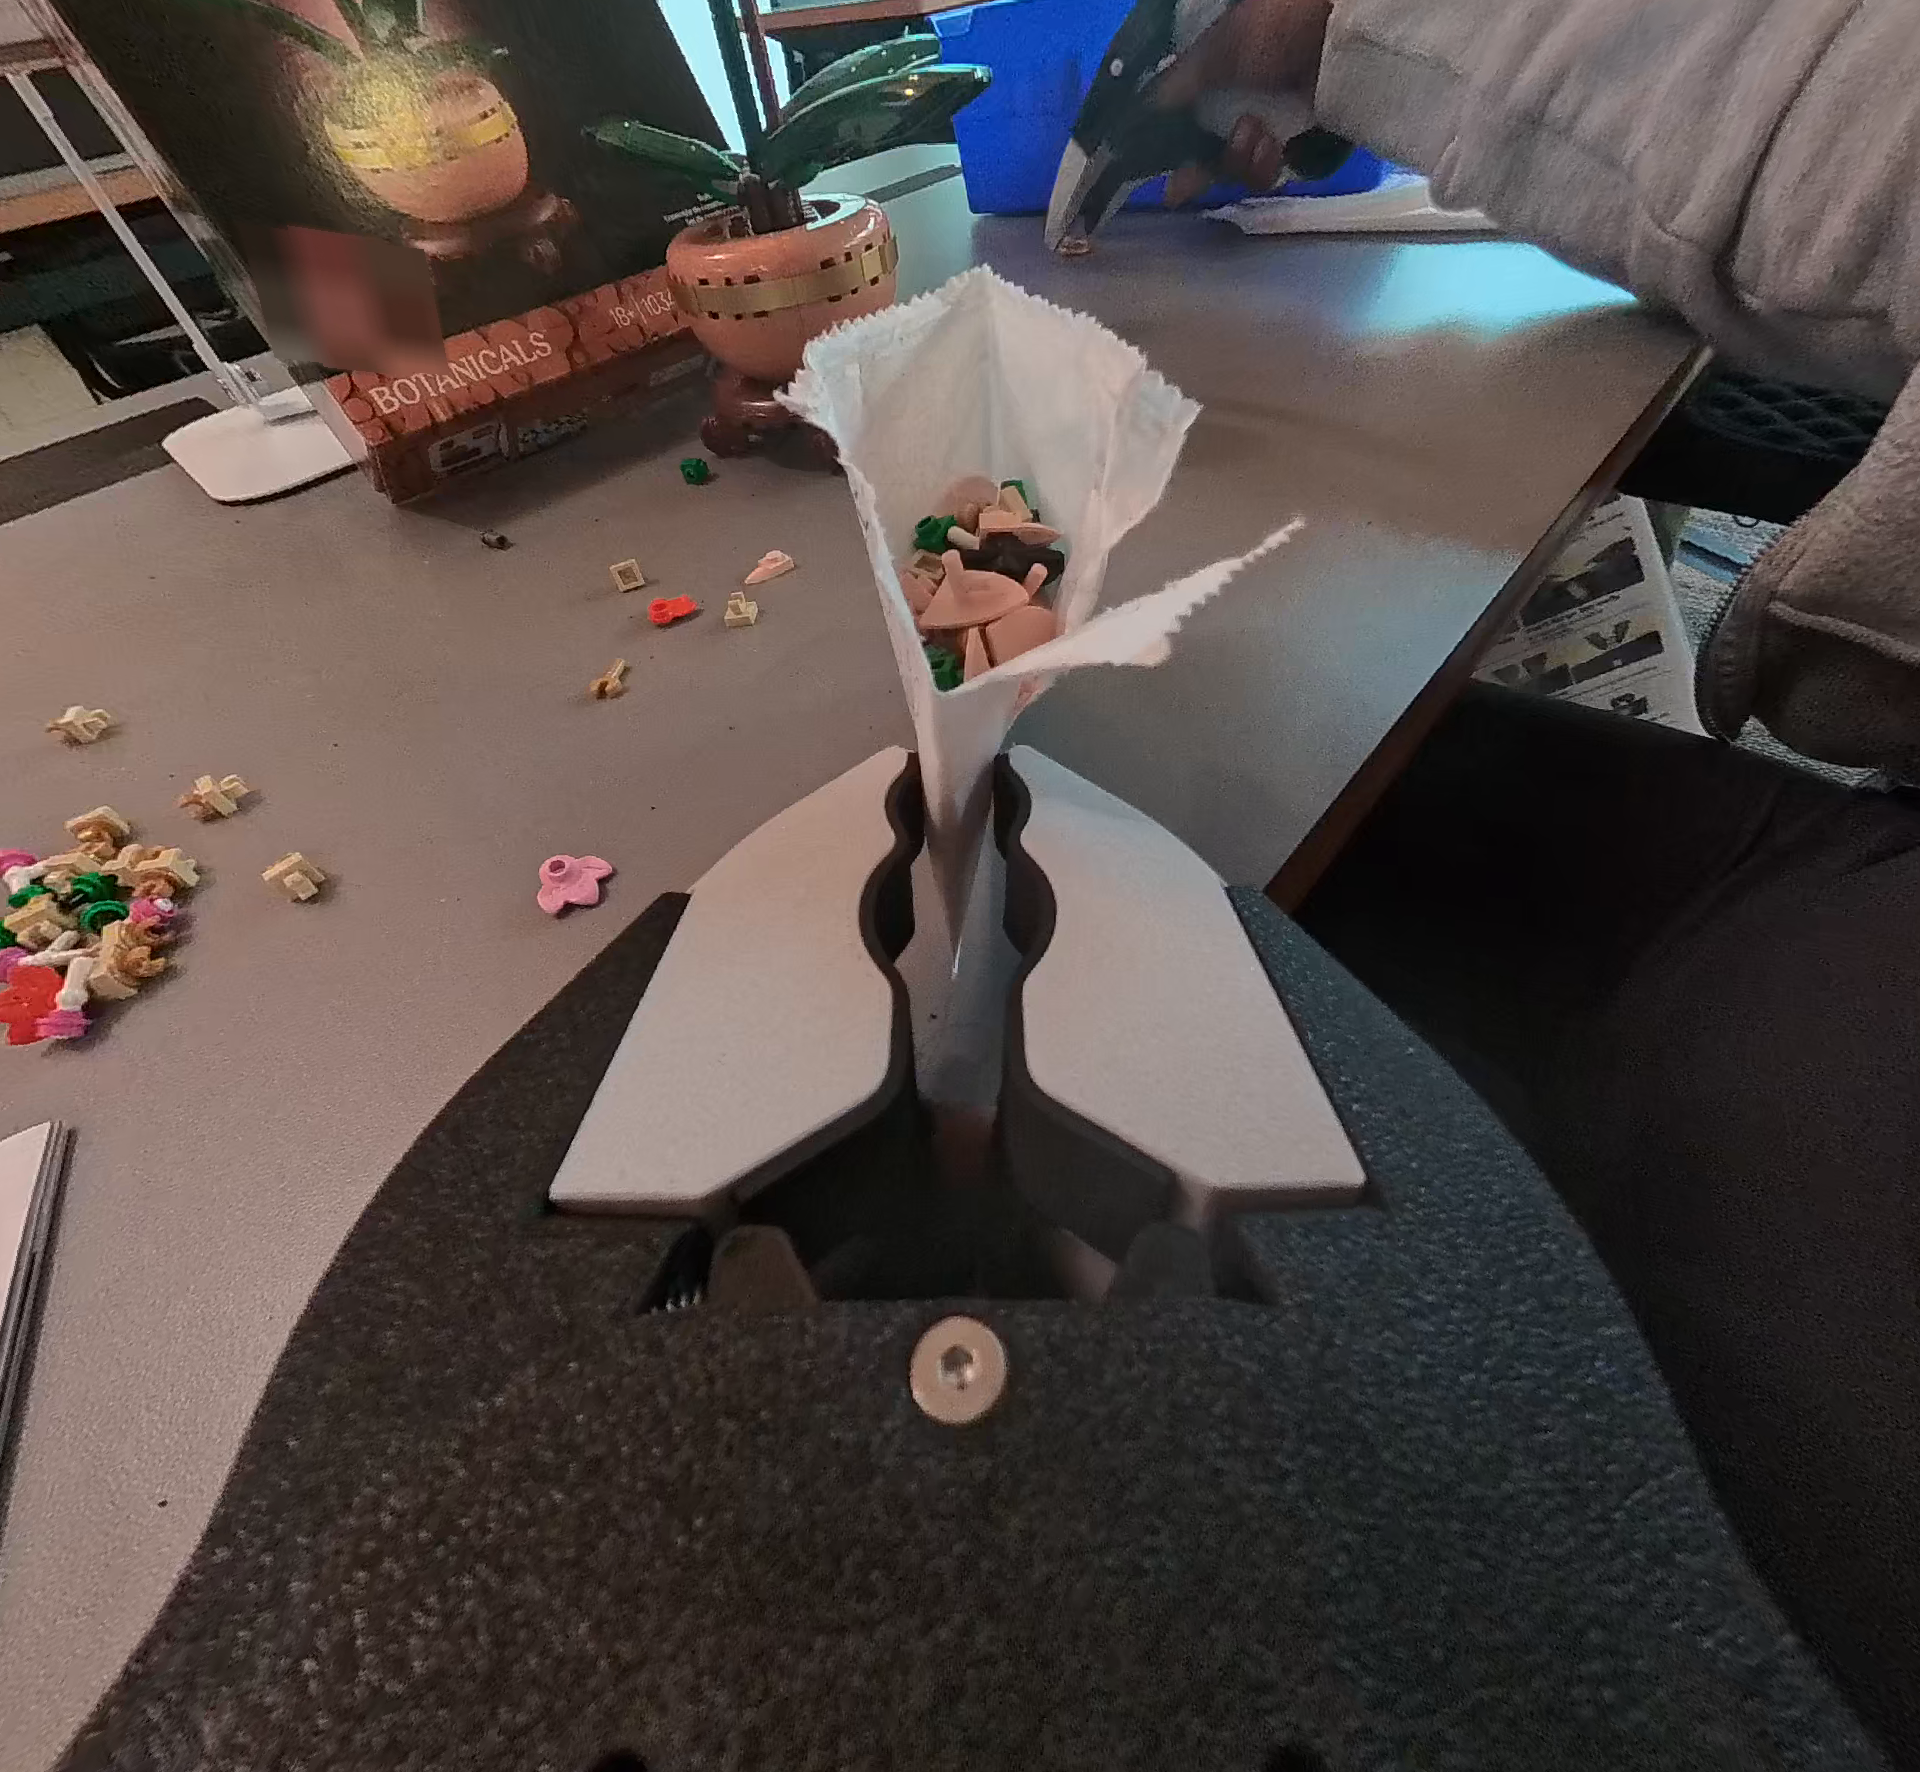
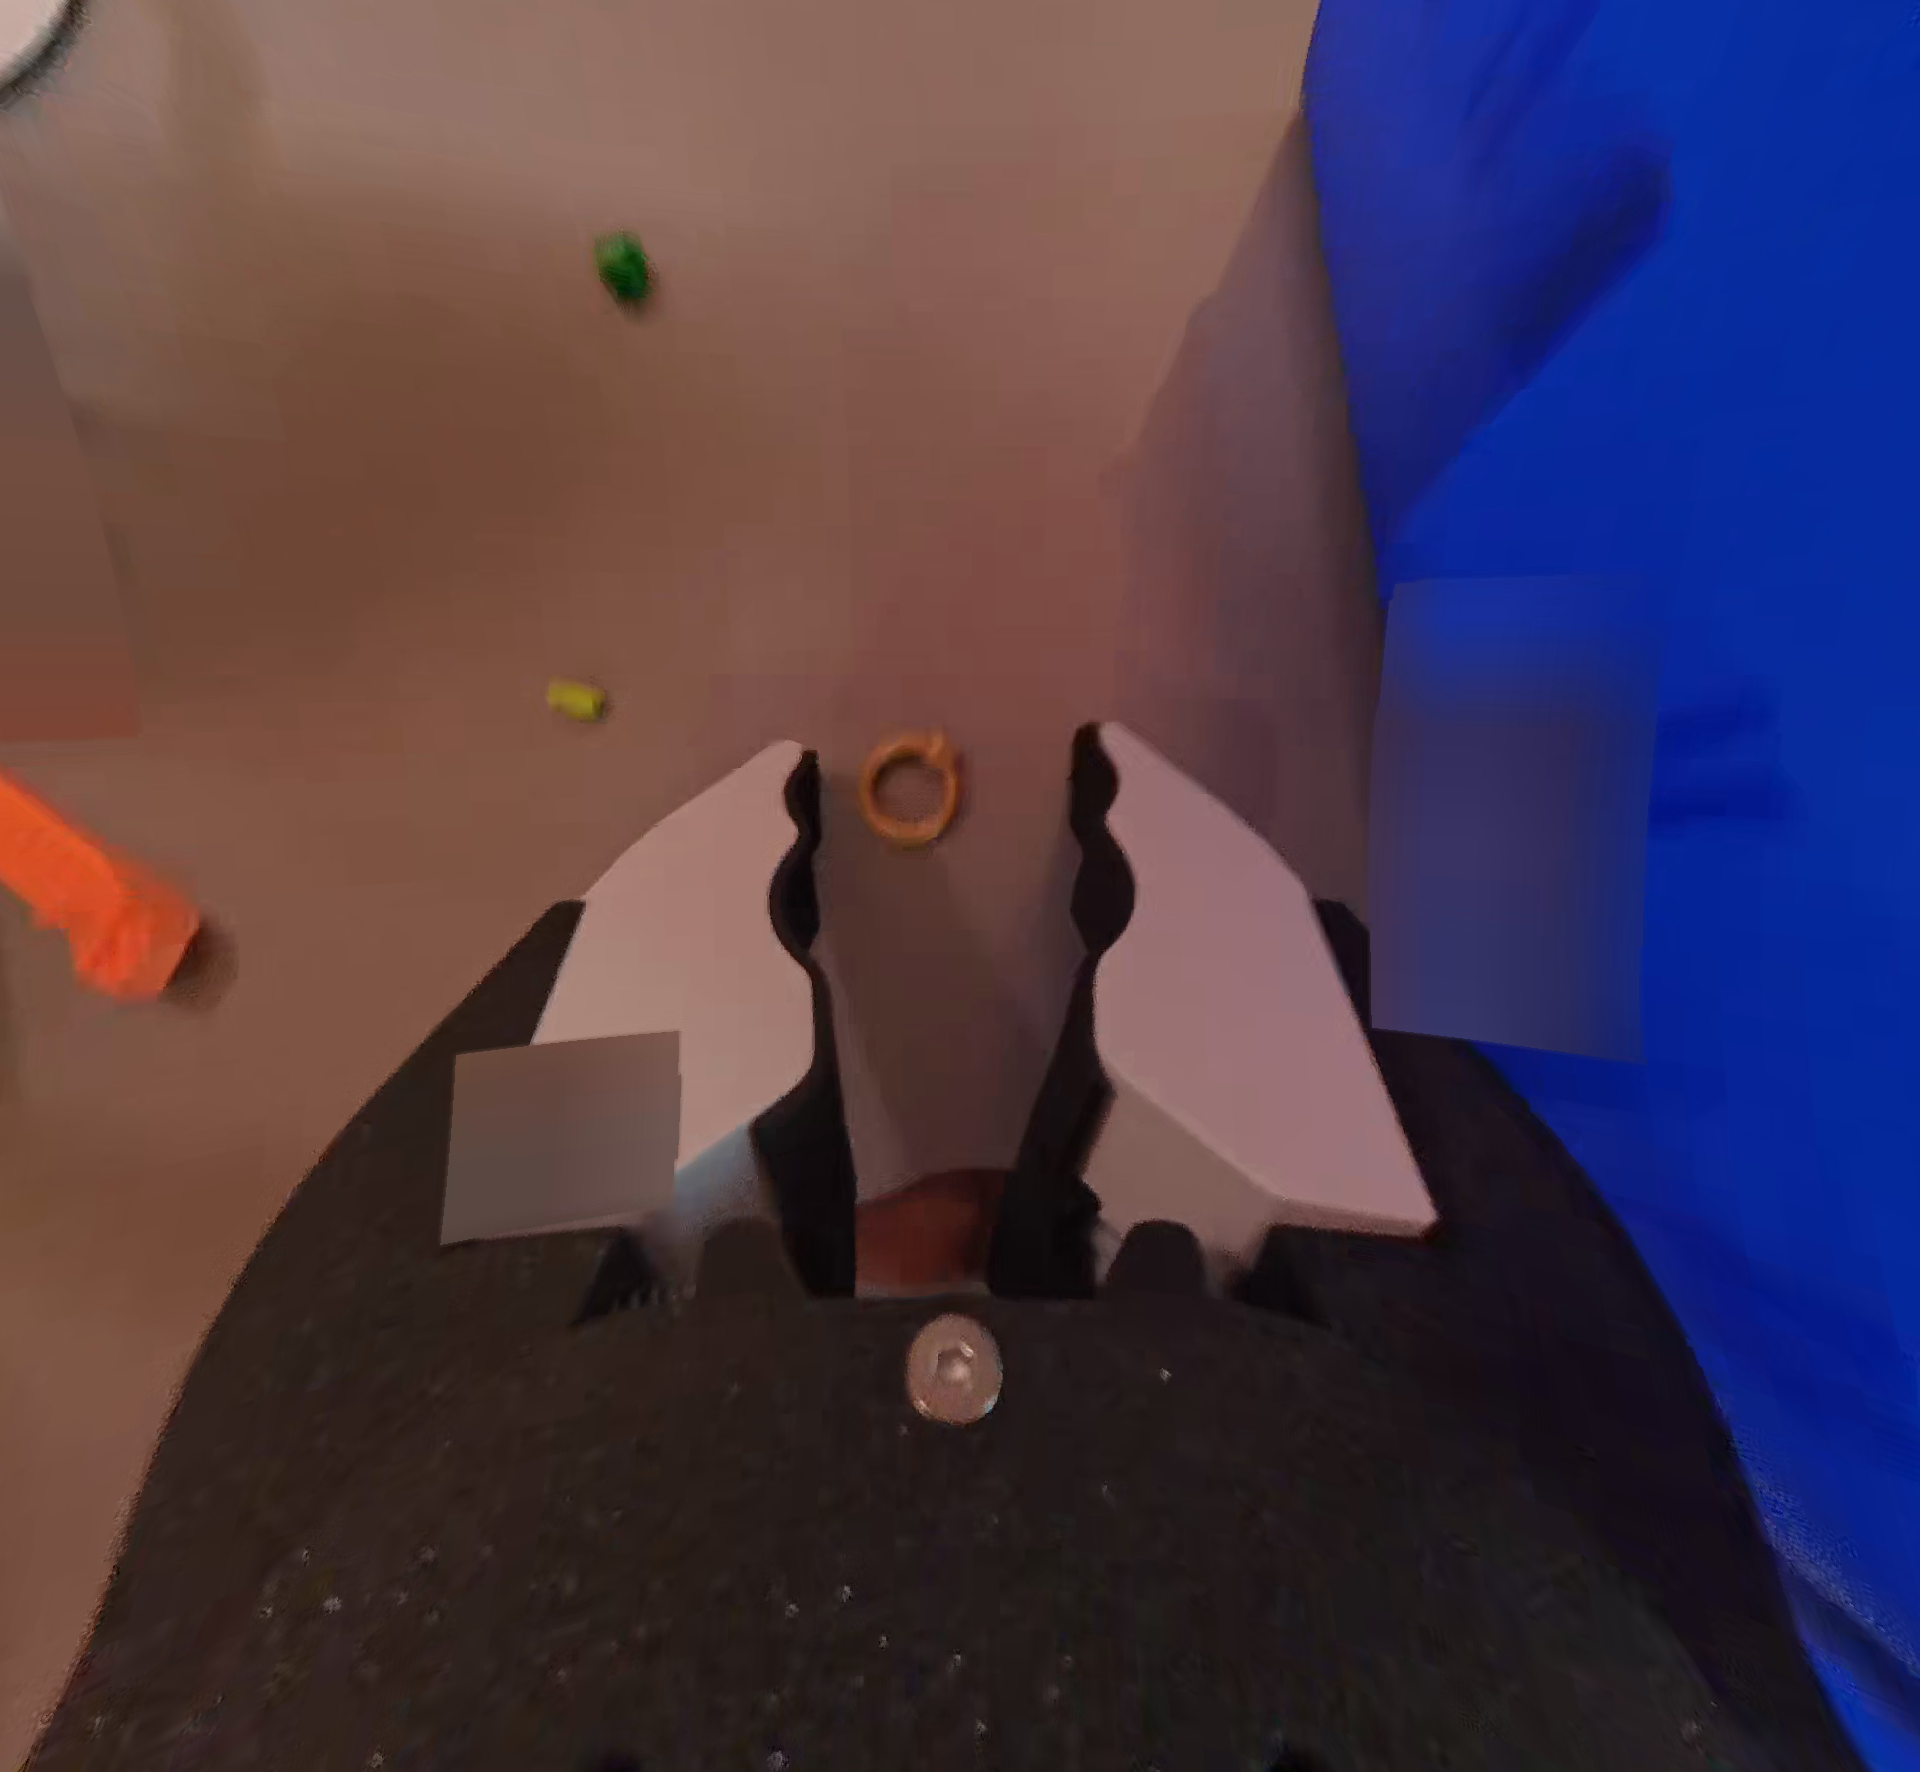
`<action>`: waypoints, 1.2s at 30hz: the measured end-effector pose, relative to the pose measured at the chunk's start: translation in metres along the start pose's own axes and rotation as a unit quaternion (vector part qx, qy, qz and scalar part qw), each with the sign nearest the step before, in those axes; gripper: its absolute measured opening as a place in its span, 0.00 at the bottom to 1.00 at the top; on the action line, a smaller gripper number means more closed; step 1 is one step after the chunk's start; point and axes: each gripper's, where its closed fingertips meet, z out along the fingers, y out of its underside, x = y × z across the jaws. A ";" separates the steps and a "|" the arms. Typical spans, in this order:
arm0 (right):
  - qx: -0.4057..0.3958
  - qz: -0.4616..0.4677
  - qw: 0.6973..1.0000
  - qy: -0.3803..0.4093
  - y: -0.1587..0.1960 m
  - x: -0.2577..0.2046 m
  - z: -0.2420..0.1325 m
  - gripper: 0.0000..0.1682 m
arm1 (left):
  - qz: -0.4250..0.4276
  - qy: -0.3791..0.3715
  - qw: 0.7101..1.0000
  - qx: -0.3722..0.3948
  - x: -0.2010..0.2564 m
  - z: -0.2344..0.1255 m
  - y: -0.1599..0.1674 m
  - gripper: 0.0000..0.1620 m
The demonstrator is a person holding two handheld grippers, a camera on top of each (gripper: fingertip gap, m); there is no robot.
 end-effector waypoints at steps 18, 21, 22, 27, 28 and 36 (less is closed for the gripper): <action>-0.021 -0.058 0.998 0.006 0.020 0.000 -0.028 0.22 | -0.003 0.002 1.000 0.001 0.000 0.000 0.000 0.07; -0.030 -0.062 0.998 0.010 0.026 0.002 -0.017 0.25 | 0.001 0.000 1.000 0.000 0.000 0.000 0.000 0.07; -0.023 -0.061 0.998 0.007 0.025 0.000 -0.016 0.20 | 0.002 -0.001 1.000 0.000 0.000 0.000 0.000 0.07; -0.017 -0.054 0.998 -0.026 0.024 -0.007 -0.015 0.02 | 0.003 -0.001 1.000 -0.001 0.000 0.000 0.000 0.07; -0.015 -0.052 0.998 -0.028 0.024 -0.008 -0.015 0.02 | 0.002 -0.001 1.000 -0.001 0.000 0.000 0.000 0.07; 0.017 -0.060 0.997 -0.055 0.019 -0.015 -0.039 0.07 | 0.001 -0.001 1.000 -0.001 0.000 0.001 0.000 0.07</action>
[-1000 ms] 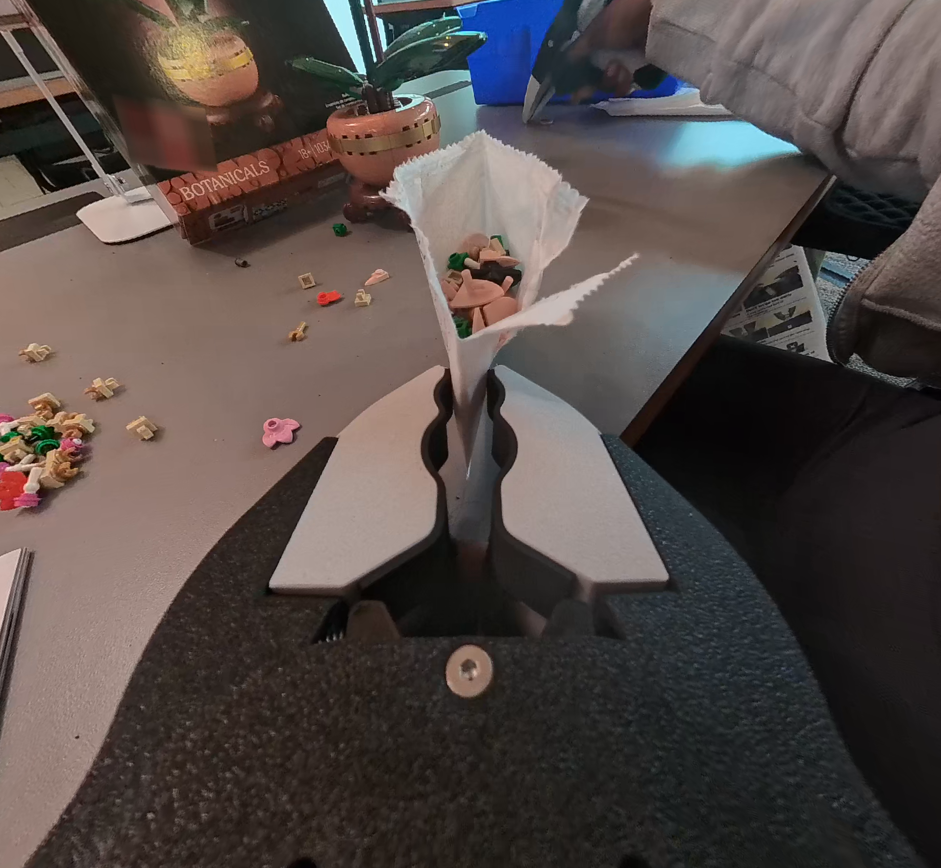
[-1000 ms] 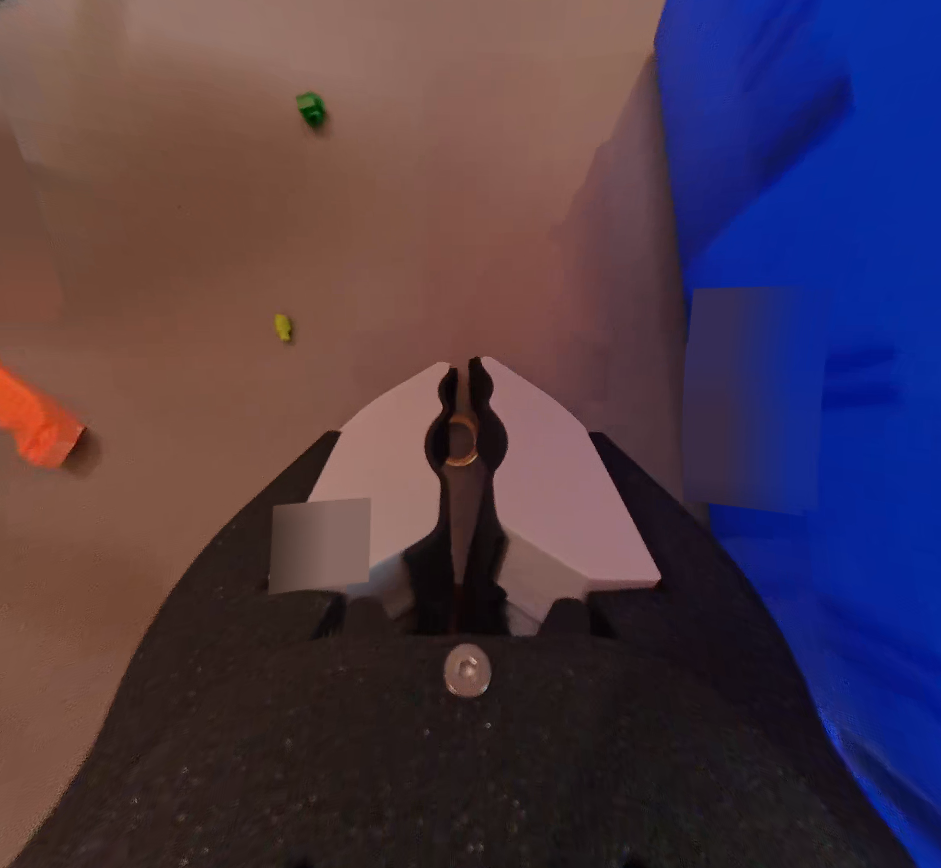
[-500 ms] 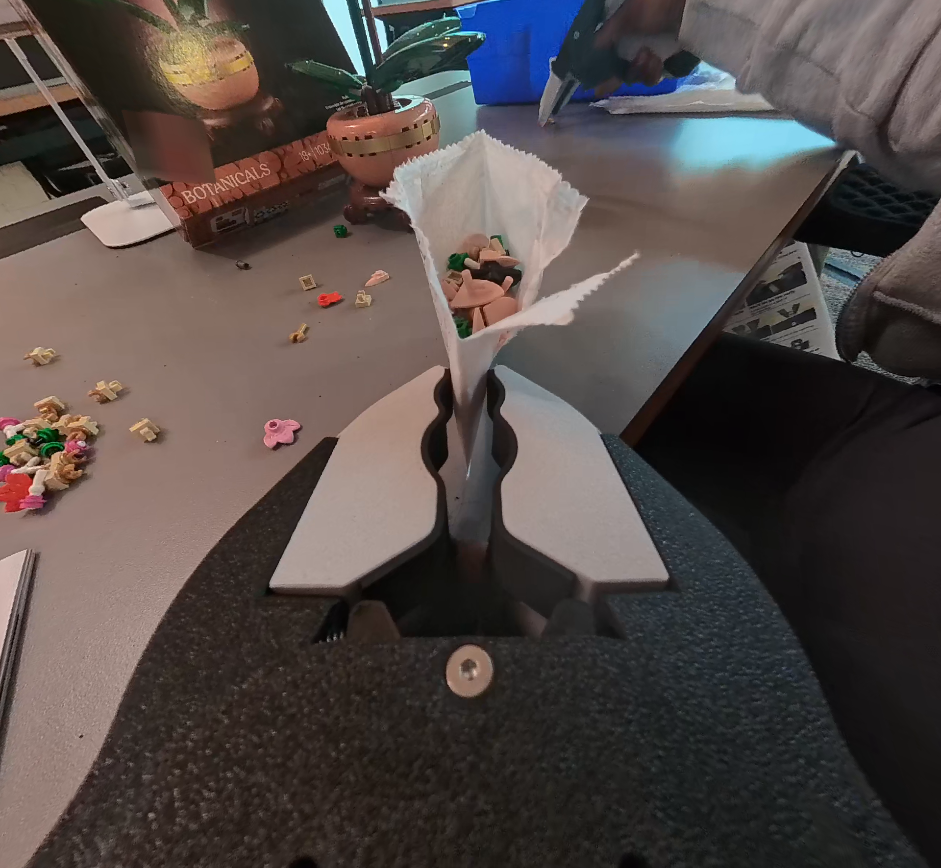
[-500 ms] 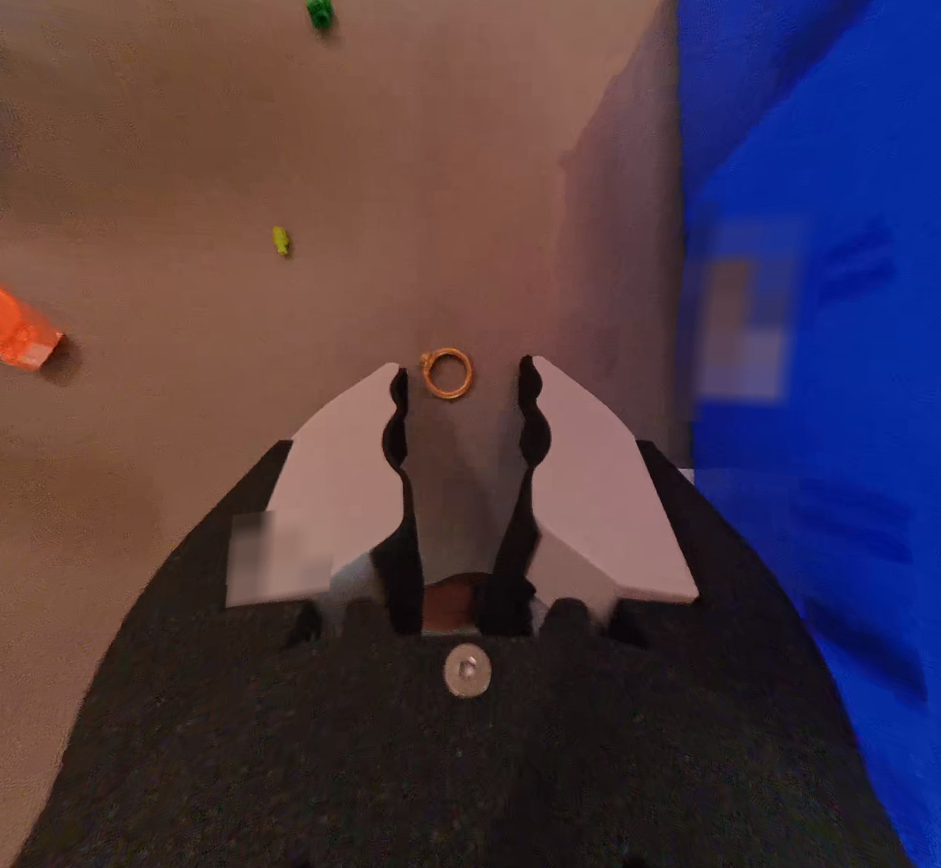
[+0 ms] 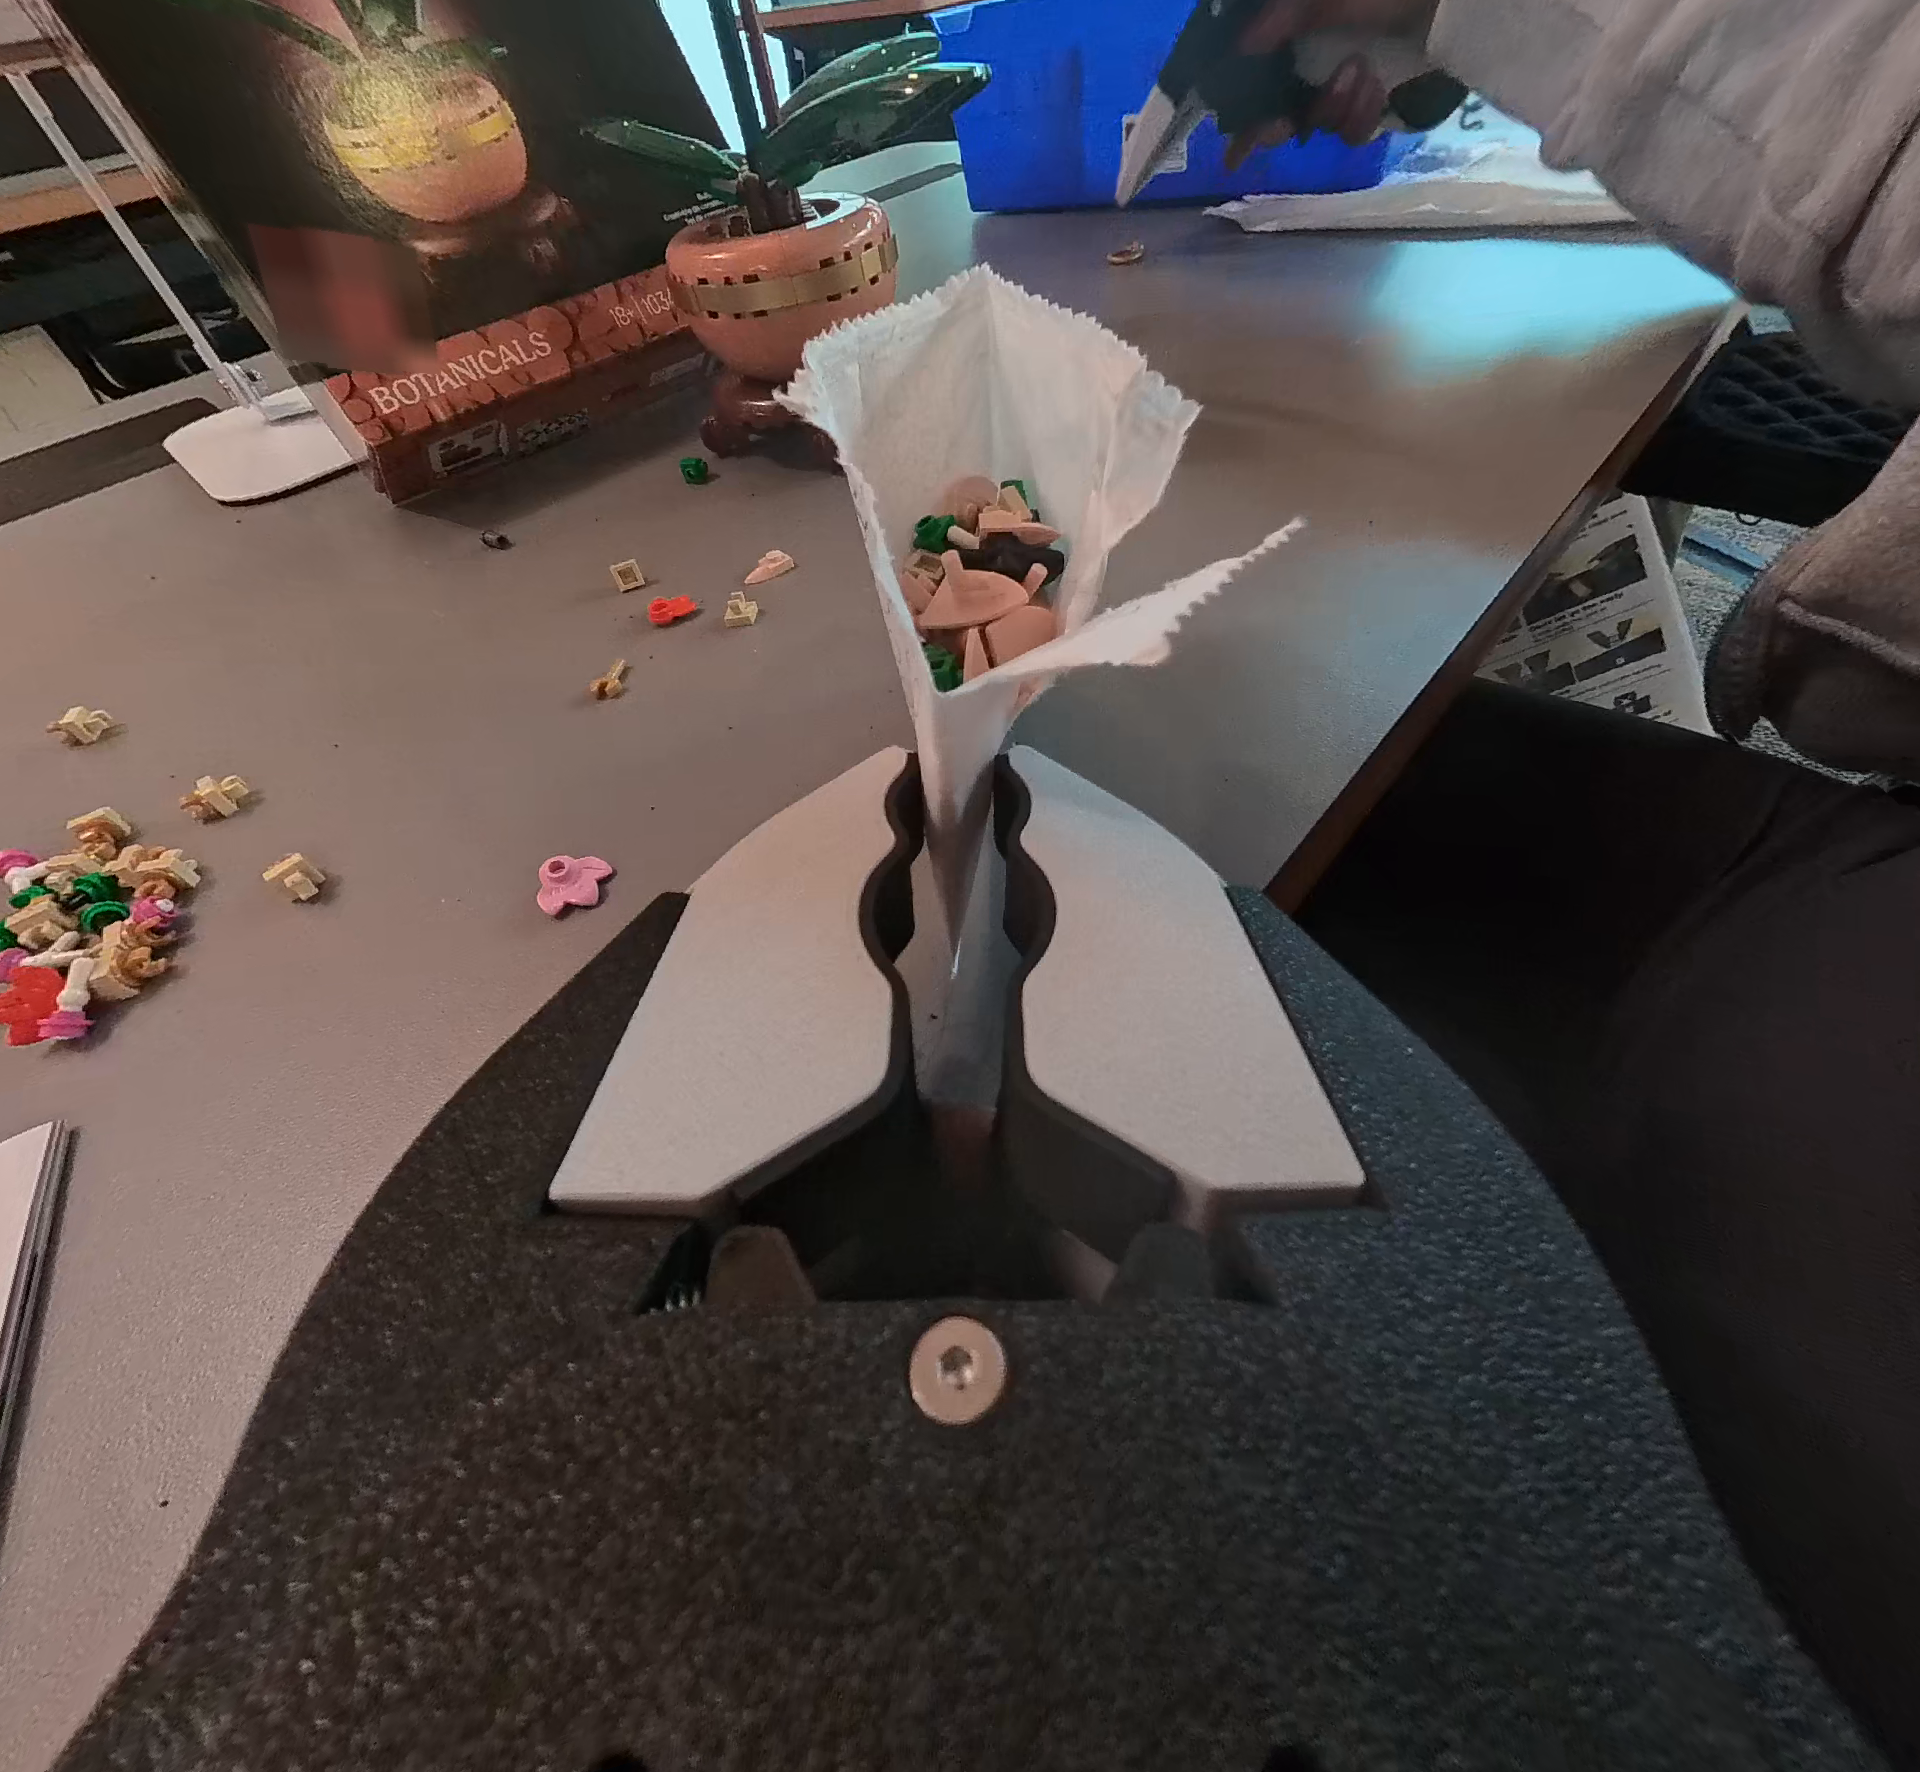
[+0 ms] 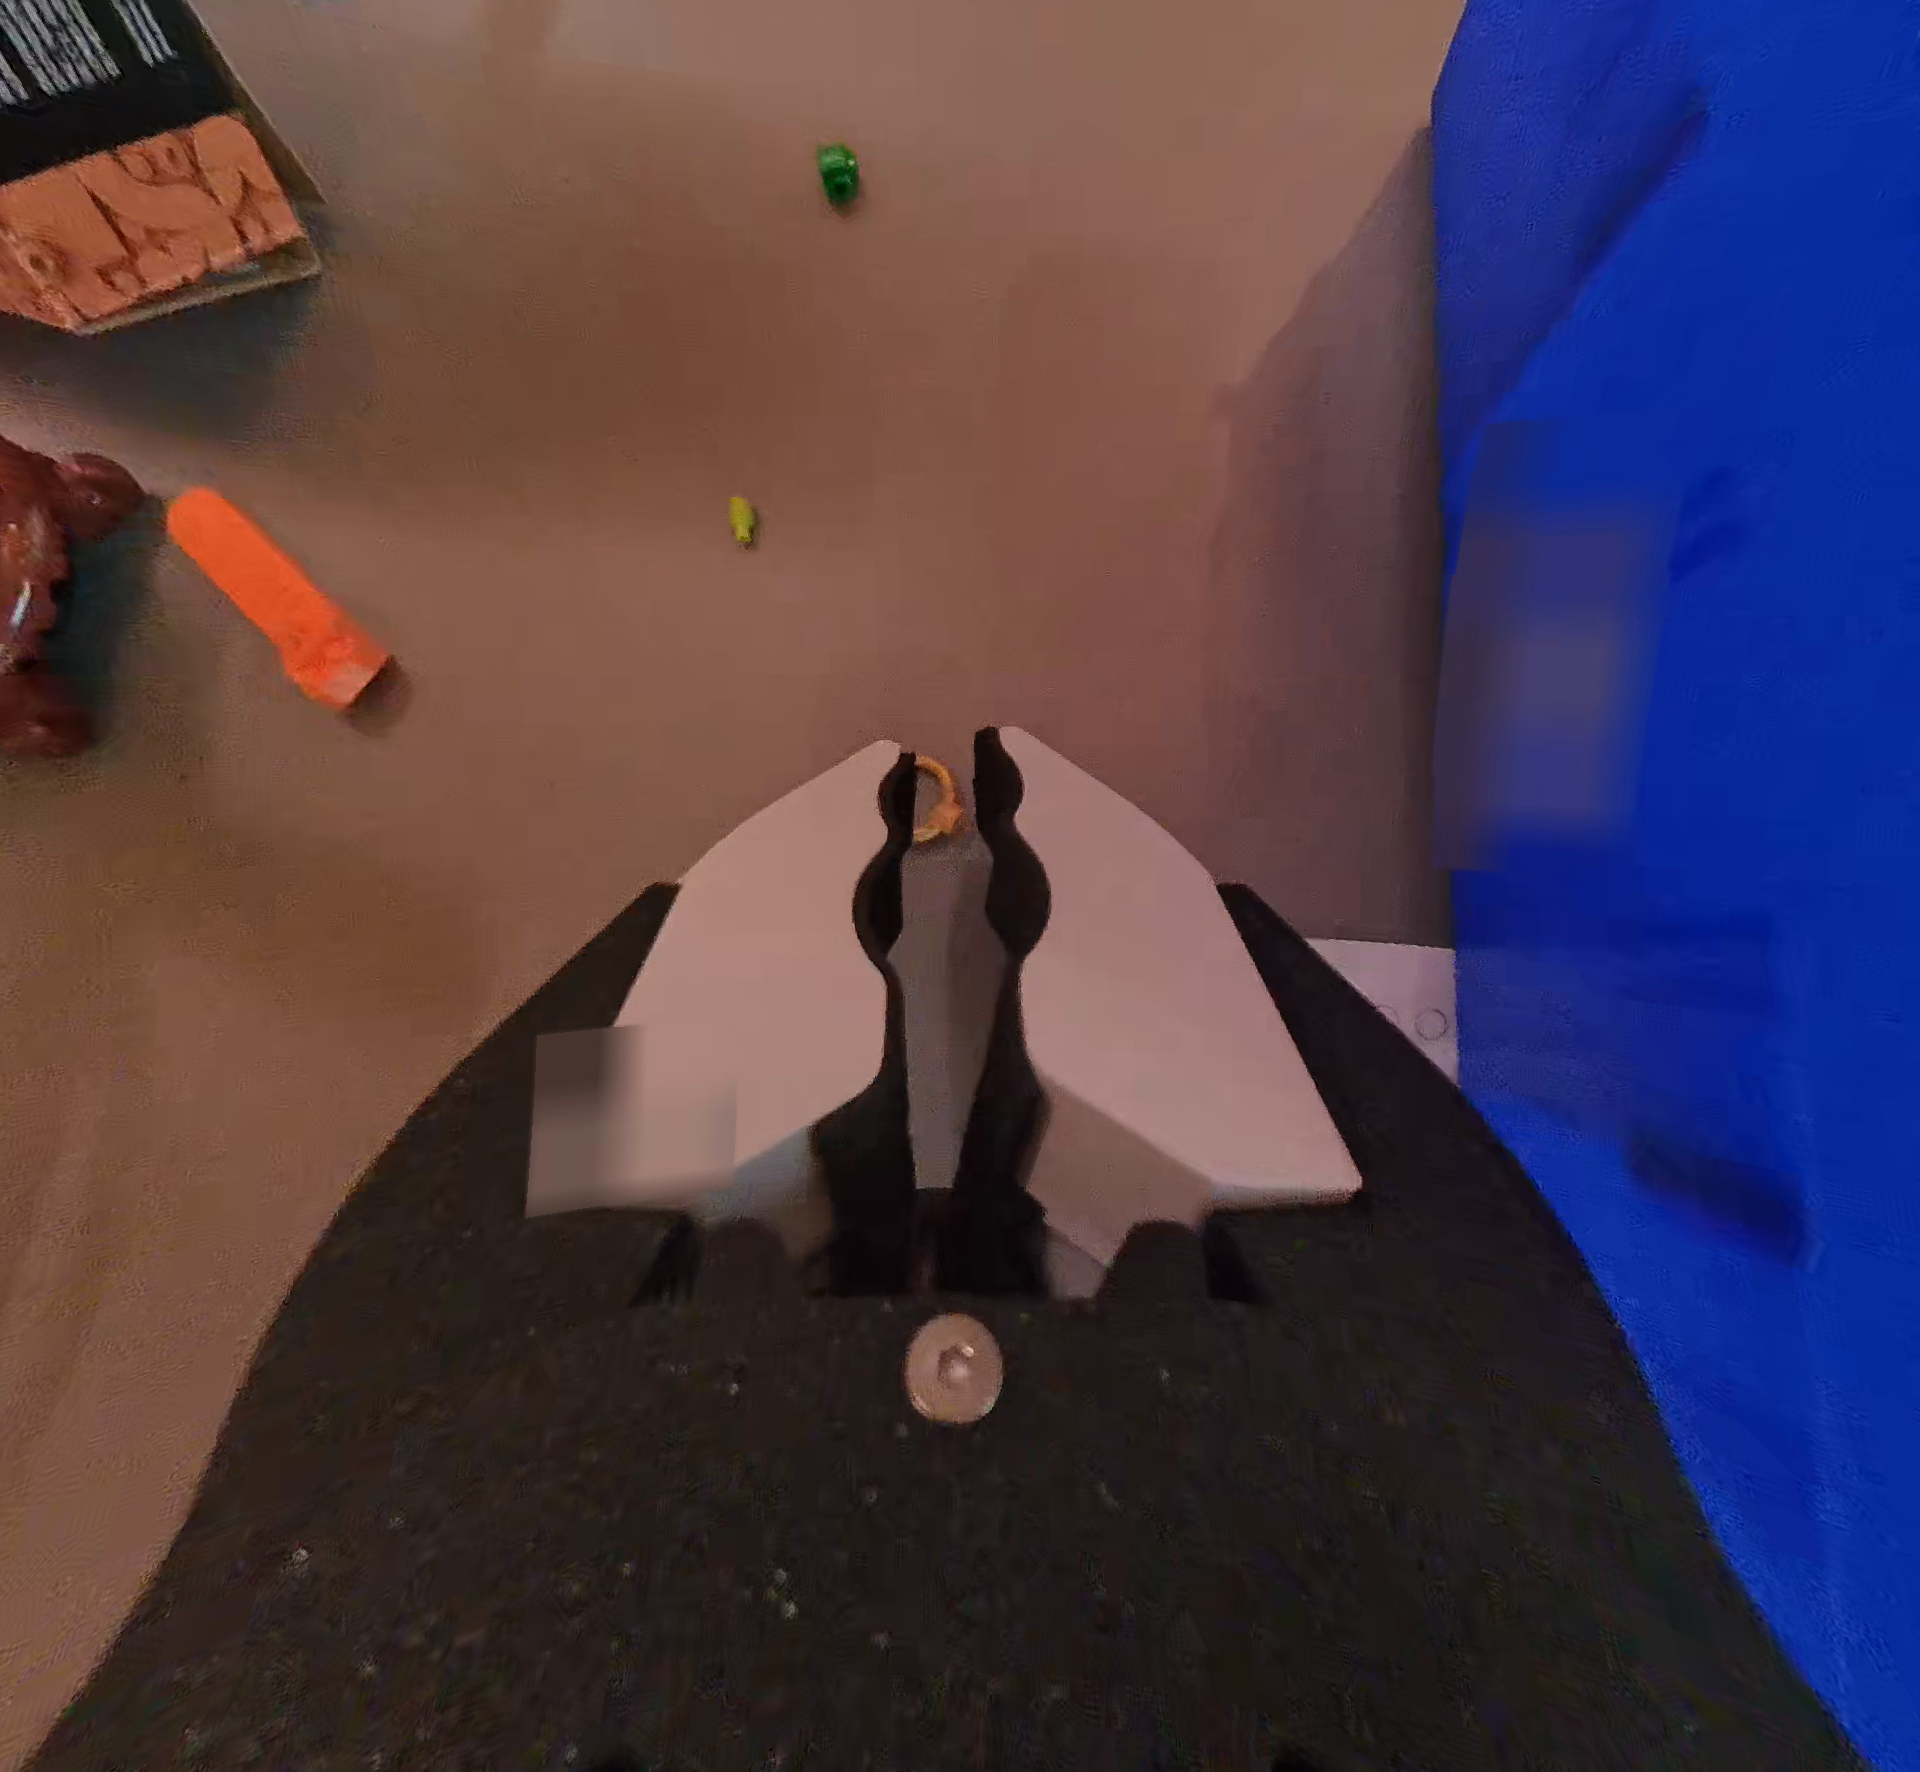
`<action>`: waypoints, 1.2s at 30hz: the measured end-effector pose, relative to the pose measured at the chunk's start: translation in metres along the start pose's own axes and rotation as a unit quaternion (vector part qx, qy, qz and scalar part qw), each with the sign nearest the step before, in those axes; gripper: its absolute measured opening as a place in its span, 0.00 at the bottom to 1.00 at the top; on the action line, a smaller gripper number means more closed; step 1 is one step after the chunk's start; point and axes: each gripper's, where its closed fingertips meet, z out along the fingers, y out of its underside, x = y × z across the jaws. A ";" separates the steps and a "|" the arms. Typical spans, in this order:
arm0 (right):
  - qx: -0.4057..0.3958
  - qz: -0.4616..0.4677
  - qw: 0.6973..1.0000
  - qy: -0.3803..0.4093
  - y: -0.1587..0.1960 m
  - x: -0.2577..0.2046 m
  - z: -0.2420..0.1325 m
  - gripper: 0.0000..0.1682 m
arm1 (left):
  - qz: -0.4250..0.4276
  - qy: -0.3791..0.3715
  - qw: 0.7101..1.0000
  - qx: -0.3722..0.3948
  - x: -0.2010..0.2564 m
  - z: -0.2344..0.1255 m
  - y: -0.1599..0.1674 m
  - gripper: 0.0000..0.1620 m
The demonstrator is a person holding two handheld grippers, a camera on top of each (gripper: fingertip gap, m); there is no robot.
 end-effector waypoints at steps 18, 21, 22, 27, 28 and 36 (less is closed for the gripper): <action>-0.014 -0.059 0.997 -0.040 0.013 -0.013 0.013 0.01 | 0.003 -0.001 1.000 0.000 0.000 0.000 0.000 0.07; 0.048 -0.047 0.994 -0.082 -0.002 -0.035 -0.005 0.01 | 0.002 -0.001 1.000 0.000 0.000 0.000 0.000 0.07; 0.072 -0.043 0.991 -0.106 -0.007 -0.048 -0.015 0.01 | 0.002 -0.001 1.000 -0.001 0.000 0.000 0.000 0.07; 0.173 -0.095 0.941 -0.275 -0.013 -0.187 -0.079 0.01 | -0.003 -0.001 1.000 -0.002 0.000 0.001 0.001 0.07; 0.193 -0.117 0.923 -0.310 -0.011 -0.225 -0.090 0.01 | -0.004 -0.001 1.000 -0.001 0.000 0.000 0.000 0.07; 0.189 -0.295 0.865 -0.359 0.049 -0.401 -0.082 0.06 | 0.002 -0.004 1.000 0.001 -0.001 -0.001 0.000 0.07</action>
